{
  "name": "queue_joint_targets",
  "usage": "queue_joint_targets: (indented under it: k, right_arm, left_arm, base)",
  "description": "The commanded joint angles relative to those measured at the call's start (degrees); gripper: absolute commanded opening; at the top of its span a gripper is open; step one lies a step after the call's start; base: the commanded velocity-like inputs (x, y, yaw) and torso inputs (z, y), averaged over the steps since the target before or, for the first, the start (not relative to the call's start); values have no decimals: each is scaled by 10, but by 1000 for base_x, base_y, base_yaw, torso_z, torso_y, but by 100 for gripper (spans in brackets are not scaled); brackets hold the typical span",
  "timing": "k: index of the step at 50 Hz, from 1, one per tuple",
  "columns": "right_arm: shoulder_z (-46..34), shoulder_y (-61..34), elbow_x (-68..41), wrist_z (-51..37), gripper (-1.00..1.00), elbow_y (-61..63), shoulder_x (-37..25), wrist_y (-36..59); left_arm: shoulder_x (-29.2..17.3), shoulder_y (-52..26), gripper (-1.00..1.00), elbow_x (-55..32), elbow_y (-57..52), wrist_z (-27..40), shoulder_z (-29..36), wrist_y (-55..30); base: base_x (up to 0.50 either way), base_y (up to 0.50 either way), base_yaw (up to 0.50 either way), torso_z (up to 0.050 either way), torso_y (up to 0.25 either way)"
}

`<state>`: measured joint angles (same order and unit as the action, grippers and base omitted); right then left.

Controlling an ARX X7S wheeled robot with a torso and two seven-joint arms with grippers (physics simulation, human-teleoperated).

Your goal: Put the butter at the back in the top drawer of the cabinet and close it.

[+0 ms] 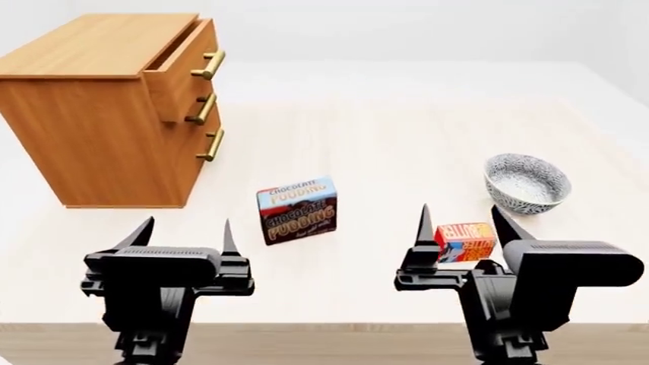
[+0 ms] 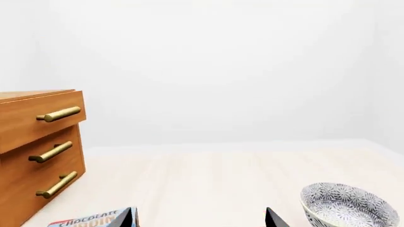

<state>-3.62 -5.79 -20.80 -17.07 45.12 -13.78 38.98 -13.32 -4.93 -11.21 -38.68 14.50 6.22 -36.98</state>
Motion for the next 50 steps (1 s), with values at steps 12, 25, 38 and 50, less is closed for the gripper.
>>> queue_joint_targets:
  k: [12, 25, 38, 50]
  right_arm:
    - [14, 2, -27, -13, 100, 48, -12, 31]
    - [10, 6, -29, -15, 100, 45, -14, 24]
    - [5, 7, -31, -22, 100, 48, -18, 26]
    - [-3, 13, -27, -20, 100, 47, -20, 4]
  left_arm:
    - [-7, 4, 100, -7, -36, 9, 14, -28]
    - [-10, 13, 100, -6, -30, 11, 22, -17]
    - [-14, 19, 100, -8, -27, 13, 26, -11]
    - [-18, 22, 100, -13, -25, 14, 27, -8]
  base:
    - [500, 0, 0, 0, 0]
    - [500, 0, 0, 0, 0]
    - [500, 0, 0, 0, 1]
    - [42, 0, 0, 0, 0]
